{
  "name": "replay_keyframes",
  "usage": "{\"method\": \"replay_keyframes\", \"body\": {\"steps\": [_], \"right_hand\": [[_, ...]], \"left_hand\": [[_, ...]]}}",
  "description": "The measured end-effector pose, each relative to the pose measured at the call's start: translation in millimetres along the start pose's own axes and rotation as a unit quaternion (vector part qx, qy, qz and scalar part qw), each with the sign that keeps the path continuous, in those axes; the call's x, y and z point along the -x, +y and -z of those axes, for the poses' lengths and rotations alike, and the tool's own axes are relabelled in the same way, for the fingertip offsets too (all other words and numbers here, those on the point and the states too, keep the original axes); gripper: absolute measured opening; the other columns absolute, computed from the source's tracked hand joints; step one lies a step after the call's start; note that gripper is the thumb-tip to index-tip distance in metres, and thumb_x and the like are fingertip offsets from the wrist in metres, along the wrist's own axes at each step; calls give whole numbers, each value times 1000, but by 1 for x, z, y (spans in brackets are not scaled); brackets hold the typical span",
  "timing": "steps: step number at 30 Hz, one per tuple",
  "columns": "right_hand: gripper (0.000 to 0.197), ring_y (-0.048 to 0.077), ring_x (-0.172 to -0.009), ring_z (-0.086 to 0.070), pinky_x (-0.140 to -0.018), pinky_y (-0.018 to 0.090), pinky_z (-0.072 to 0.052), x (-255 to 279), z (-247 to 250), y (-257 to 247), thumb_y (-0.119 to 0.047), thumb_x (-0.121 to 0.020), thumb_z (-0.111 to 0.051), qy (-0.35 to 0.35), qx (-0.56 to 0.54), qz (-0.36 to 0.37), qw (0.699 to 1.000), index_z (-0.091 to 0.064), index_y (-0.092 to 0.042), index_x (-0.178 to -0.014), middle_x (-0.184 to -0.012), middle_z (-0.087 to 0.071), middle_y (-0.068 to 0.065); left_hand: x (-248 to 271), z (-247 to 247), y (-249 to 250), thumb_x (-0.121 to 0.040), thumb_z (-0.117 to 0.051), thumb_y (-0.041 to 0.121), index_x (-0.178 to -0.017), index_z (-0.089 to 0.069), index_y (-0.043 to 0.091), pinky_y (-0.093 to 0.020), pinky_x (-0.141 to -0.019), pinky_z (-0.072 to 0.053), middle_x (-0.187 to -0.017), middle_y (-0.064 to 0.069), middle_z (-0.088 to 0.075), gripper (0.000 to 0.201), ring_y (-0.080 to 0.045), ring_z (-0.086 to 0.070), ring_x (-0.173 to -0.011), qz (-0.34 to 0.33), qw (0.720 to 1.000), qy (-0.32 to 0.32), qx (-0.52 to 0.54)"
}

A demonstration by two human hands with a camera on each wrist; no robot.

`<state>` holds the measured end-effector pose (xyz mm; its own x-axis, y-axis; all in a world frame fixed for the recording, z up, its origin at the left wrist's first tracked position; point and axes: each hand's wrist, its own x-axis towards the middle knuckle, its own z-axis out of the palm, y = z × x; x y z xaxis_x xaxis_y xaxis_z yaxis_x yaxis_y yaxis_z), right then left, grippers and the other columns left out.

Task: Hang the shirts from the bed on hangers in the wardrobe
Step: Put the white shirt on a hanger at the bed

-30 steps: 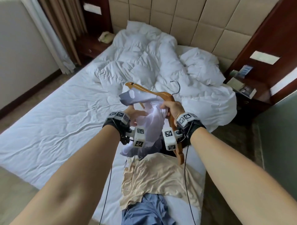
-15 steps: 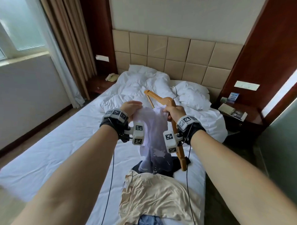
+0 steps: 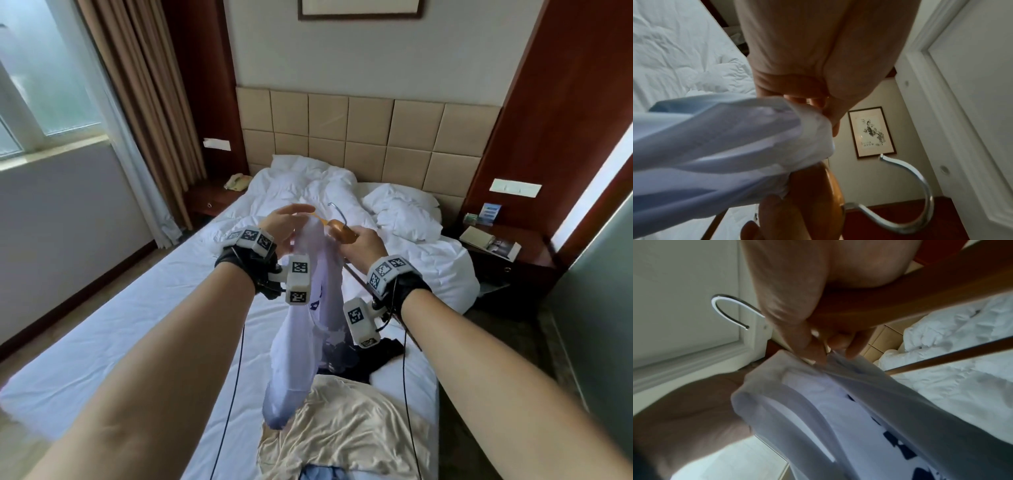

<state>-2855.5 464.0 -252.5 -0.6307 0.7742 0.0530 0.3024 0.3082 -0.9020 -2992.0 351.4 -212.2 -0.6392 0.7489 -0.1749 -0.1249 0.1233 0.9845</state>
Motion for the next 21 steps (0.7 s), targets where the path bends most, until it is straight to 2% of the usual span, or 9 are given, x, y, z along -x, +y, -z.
{"method": "replay_keyframes", "body": {"steps": [2,4,6,8,11,14,16,19,21], "right_hand": [[59,19,-95,-66,-83,33,-56,-1,-8,-4,-28,-72,-80,-28,-1,22,999,-60,-25,-127,-105,-70,0],[97,15,-116,-59,-95,35,-53,-1,-14,-13,-16,-64,-85,-62,-36,29,997,-38,-30,-148,-131,-59,-3],[107,6,-118,-51,-91,18,-48,-2,-18,-27,-8,-66,-88,-81,-49,56,994,-28,-28,-153,-133,-49,-12],[108,3,-113,-53,-82,11,-48,-7,-24,-42,-10,-66,-90,-76,-61,80,992,-27,-25,-152,-130,-51,-12],[92,20,-107,-66,-80,33,-61,-13,-38,-61,-9,-64,-90,-64,-110,54,990,-44,-22,-143,-118,-65,1],[63,20,-92,-68,-66,26,-61,-18,-56,-77,-8,-73,-84,-22,-99,48,994,-58,-18,-130,-99,-67,-1],[51,20,-92,-67,-72,33,-61,-23,-70,-84,-14,-80,-80,24,-84,48,995,-61,-21,-126,-99,-67,-3],[50,19,-94,-66,-80,43,-60,-28,-93,-94,-15,-78,-78,78,-88,29,993,-61,-25,-123,-109,-67,-1],[49,18,-89,-66,-80,43,-60,-29,-106,-99,-13,-76,-76,100,-95,22,990,-60,-24,-121,-109,-67,-1]], "left_hand": [[-1,1,5,-100,-51,9,-120,-66,18,-19,-45,-46,-77,0,-60,27,-11,-57,-60,-25,999,-8,-34],[-2,6,13,-100,-52,10,-121,-66,17,-22,-48,-48,-84,-1,-62,27,-12,-59,-64,-50,996,-22,-68],[-4,12,21,-99,-54,12,-121,-67,22,-22,-43,-46,-81,-5,-64,27,-12,-55,-54,-63,990,-47,-114],[-6,20,28,-96,-58,13,-117,-67,30,-23,-43,-42,-78,-6,-64,28,-11,-51,-49,-73,983,-71,-153],[-11,36,38,-93,-62,11,-116,-65,29,-27,-57,-52,-94,-11,-65,30,-15,-61,-66,-78,983,-78,-149],[-18,60,42,-91,-67,14,-122,-62,23,-32,-74,-54,-113,-11,-64,32,-19,-64,-93,-63,990,-80,-95],[-23,78,37,-90,-70,17,-123,-60,20,-32,-75,-51,-115,-8,-65,34,-19,-63,-97,-48,994,-77,-64],[-31,101,19,-89,-71,21,-112,-64,20,-32,-74,-48,-104,-1,-68,24,-18,-62,-93,-15,997,-53,-46],[-33,114,4,-91,-67,19,-101,-65,17,-28,-65,-47,-87,-1,-64,10,-18,-59,-78,9,999,-36,-13]]}}
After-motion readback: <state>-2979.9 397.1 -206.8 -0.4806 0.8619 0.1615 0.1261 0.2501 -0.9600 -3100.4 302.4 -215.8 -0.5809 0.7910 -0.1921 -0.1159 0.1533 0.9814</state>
